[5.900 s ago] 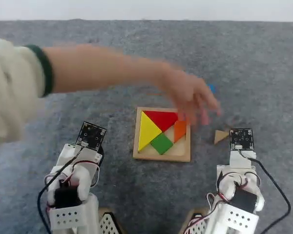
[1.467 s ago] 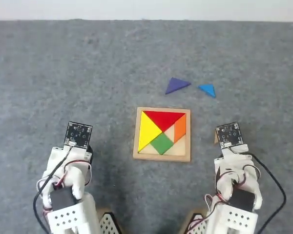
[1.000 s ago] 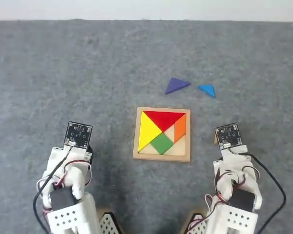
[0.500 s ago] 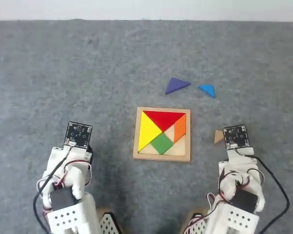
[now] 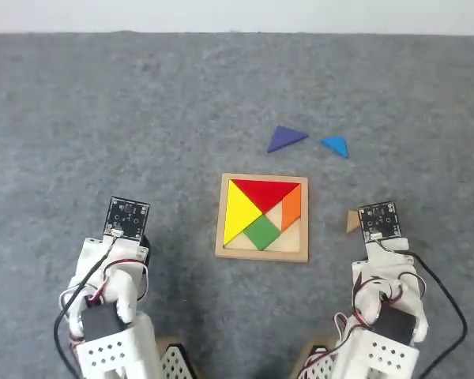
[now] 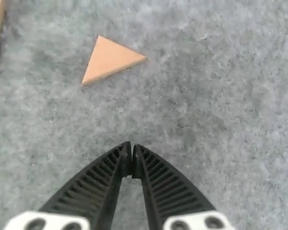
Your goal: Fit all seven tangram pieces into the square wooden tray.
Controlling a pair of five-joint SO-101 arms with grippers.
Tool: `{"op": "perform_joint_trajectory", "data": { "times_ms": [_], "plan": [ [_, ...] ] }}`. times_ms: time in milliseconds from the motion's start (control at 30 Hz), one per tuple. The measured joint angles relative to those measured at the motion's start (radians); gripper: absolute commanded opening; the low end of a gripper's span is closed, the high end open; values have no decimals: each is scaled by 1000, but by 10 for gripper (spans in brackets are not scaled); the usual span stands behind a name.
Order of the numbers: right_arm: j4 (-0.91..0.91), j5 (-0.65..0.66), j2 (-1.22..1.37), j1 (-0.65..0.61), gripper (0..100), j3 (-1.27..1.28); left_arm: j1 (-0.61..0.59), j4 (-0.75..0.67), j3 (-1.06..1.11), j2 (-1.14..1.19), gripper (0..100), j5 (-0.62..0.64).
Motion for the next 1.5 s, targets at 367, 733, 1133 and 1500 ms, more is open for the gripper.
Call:
{"op": "perform_joint_trajectory", "data": {
  "times_ms": [367, 733, 1133, 1500],
  "plan": [
    [152, 144, 14, 75, 16, -393, 0, 0, 0, 0, 193, 0],
    [285, 157, 881, -147, 17, -1125, 0, 0, 0, 0, 193, 0],
    [167, 129, 1866, -198, 136, -1498, 0, 0, 0, 0, 193, 0],
    [-21, -365, 1855, -241, 109, -1188, -2, 0, 0, 0, 193, 0]
  ]
}}
